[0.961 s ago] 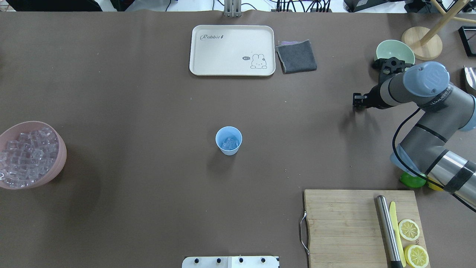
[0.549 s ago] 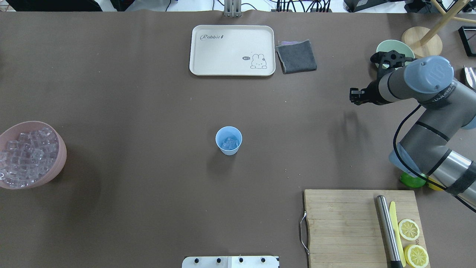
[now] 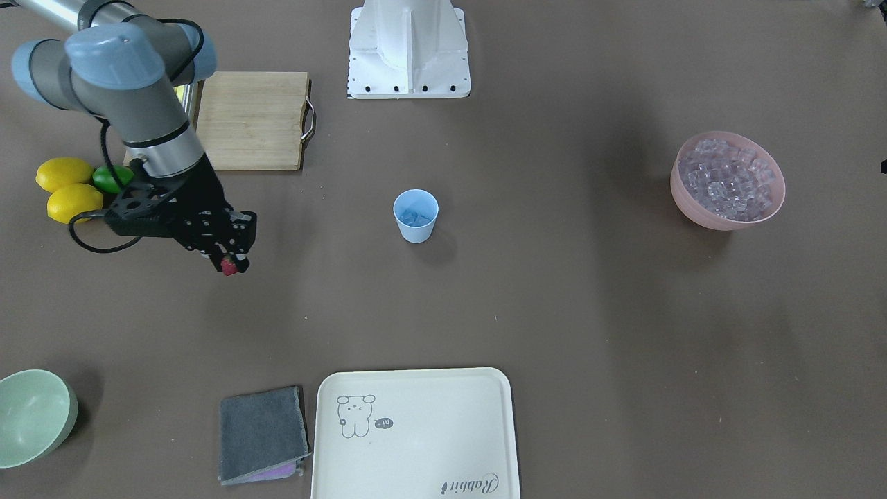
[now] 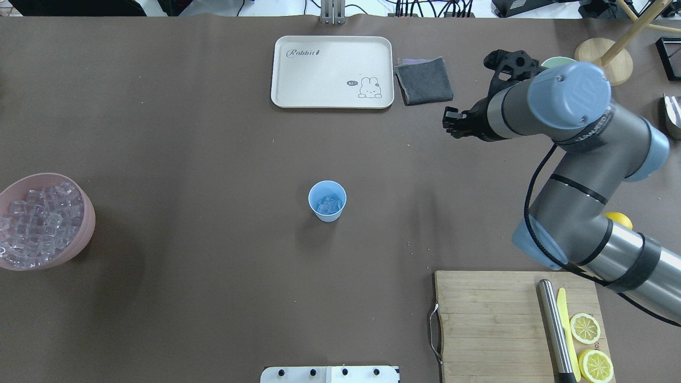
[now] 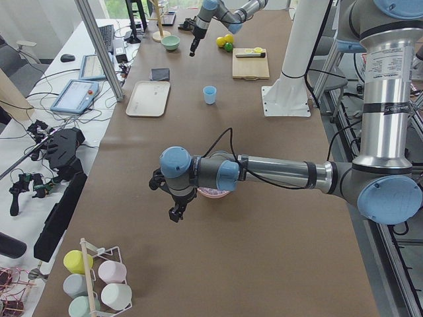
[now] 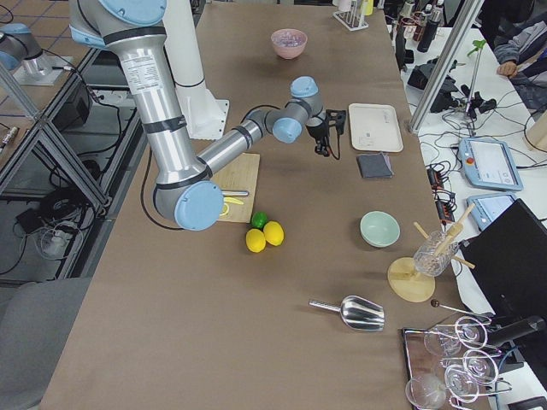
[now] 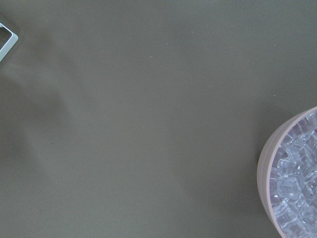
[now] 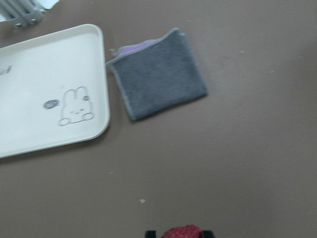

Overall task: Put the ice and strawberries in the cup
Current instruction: 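Lift the strawberry with the right gripper and carry it over the blue cup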

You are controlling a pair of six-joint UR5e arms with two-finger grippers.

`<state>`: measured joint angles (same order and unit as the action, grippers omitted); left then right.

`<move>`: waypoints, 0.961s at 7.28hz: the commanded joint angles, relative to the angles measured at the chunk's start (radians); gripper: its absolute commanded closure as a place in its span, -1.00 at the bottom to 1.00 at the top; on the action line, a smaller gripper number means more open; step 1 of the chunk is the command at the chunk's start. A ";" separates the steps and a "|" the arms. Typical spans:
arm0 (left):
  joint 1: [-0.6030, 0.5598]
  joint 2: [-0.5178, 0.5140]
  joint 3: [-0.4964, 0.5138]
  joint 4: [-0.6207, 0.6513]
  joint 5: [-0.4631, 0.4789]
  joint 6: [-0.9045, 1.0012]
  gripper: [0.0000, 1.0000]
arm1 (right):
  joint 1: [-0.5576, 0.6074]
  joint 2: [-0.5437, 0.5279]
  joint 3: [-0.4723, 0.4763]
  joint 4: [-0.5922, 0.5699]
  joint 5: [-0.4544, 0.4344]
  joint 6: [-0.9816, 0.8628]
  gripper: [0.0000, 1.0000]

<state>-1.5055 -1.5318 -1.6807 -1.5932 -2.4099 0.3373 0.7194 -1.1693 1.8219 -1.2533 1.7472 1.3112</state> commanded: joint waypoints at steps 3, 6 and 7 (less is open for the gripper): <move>0.002 -0.001 0.041 -0.010 -0.061 0.000 -0.97 | -0.251 0.203 -0.010 -0.008 -0.231 0.028 1.00; 0.002 0.001 0.073 -0.011 -0.107 0.002 -0.97 | -0.328 0.299 -0.024 -0.159 -0.323 0.037 1.00; 0.002 0.002 0.075 -0.011 -0.107 0.003 -0.97 | -0.345 0.303 -0.030 -0.158 -0.345 0.045 1.00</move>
<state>-1.5033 -1.5310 -1.6104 -1.6045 -2.5142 0.3392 0.3968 -0.8838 1.7985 -1.3860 1.4319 1.3474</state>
